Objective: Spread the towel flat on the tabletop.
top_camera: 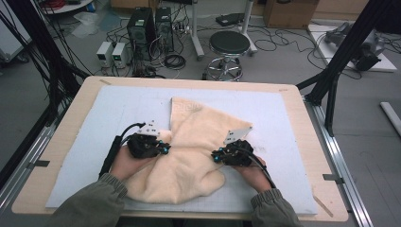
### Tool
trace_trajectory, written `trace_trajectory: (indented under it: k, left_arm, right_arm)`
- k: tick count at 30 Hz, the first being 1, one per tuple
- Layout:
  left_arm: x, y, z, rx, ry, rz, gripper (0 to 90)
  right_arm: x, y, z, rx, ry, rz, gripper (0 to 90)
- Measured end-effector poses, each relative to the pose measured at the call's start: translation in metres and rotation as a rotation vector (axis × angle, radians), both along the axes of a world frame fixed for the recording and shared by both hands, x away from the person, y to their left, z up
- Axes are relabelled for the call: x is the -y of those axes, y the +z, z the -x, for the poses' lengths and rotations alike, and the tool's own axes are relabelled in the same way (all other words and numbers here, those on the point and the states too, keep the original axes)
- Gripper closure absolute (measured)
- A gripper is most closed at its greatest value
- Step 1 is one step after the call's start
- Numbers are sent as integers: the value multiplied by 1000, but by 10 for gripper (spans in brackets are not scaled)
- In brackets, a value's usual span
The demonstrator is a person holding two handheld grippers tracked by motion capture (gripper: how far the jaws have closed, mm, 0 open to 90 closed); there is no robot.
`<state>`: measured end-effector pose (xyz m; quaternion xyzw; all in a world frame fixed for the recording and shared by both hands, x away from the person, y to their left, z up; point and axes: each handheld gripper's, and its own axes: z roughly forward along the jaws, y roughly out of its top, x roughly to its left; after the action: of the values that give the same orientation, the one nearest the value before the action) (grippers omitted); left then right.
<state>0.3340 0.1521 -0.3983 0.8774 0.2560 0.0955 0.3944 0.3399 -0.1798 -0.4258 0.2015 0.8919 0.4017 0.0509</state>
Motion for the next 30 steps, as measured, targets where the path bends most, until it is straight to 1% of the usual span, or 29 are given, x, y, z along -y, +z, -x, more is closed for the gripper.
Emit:
trace_trajectory:
  k: [1, 2, 3, 5, 7, 9, 10, 11, 12, 13, 14, 15, 16, 18, 19, 20, 21, 22, 23, 24, 25, 26, 27, 28, 29, 30]
  left_arm:
    - [-7, 6, 15, 43, 13, -12, 859]
    - [-7, 6, 15, 43, 13, -12, 859]
    - [-16, 12, 29, 64, 14, -7, 860]
    - [-24, 16, 43, 75, 23, -1, 860]
    - [-31, 19, 55, 72, 18, 13, 860]
    - [-35, 20, 66, 71, 21, 28, 860]
    - [-35, 20, 66, 71, 21, 28, 861]
    - [-37, 21, 76, 62, 12, 38, 860]
    - [-38, 21, 84, 58, 9, 47, 860]
    - [-39, 22, 91, 55, 6, 47, 861]
    - [-40, 23, 97, 55, 3, 43, 861]
    - [-40, 23, 97, 55, 3, 43, 861]
    - [-41, 25, 109, 48, -8, 46, 861]
    - [-40, 28, 121, 42, -24, 47, 861]
    - [-40, 28, 121, 42, -24, 47, 861]
    - [-37, 29, 132, 49, -46, 39, 860]
    - [-36, 29, 135, 47, -54, 32, 860]
    - [-35, 29, 136, 50, -63, 29, 855]
    - [-36, 29, 134, 58, -72, 30, 842]
    - [-37, 29, 130, 58, -74, 40, 813]
    - [-37, 29, 130, 58, -74, 40, 764]
    - [-40, 30, 124, 56, -69, 50, 712]
    - [-44, 33, 110, 80, -43, 66, 663]
    - [-46, 34, 102, 93, -38, 82, 638]
    - [-46, 34, 102, 93, -38, 82, 618]
    - [-47, 35, 93, 107, -38, 96, 592]
  right_arm:
    - [-5, 3, 2, 4, 12, 6, 827]
    - [-5, 3, 2, 4, 12, 6, 827]
    - [-15, 9, 6, 30, 46, 10, 828]
    - [-20, 14, 10, 37, 69, 1, 828]
    - [-24, 19, 16, 49, 97, -6, 829]
    - [-27, 23, 25, 44, 123, -6, 830]
    - [-27, 23, 25, 44, 123, -6, 830]
    - [-28, 27, 35, 49, 146, -1, 830]
    - [-28, 29, 40, 49, 155, 5, 830]
    - [-27, 32, 48, 60, 172, 12, 830]
    - [-26, 34, 55, 57, 180, 11, 830]
    - [-25, 36, 61, 62, 192, 8, 829]
    - [-23, 38, 67, 66, 199, 6, 829]
    - [-19, 39, 78, 49, 215, -7, 830]
    - [-18, 39, 82, 47, 223, -11, 829]
    - [-17, 39, 86, 45, 229, -8, 828]
    - [-16, 38, 89, 36, 237, -7, 821]
    - [-16, 38, 91, 25, 241, -10, 798]
    - [-14, 38, 91, 23, 241, -11, 761]
    - [-13, 38, 91, 26, 235, -16, 726]
    - [-10, 40, 89, 26, 226, -25, 692]
    - [-7, 42, 87, 35, 206, -39, 667]
    - [-4, 44, 83, 44, 193, -49, 653]
    - [-1, 46, 79, 56, 171, -51, 635]
    - [3, 47, 74, 69, 150, -48, 613]
    - [6, 46, 67, 78, 122, -39, 598]
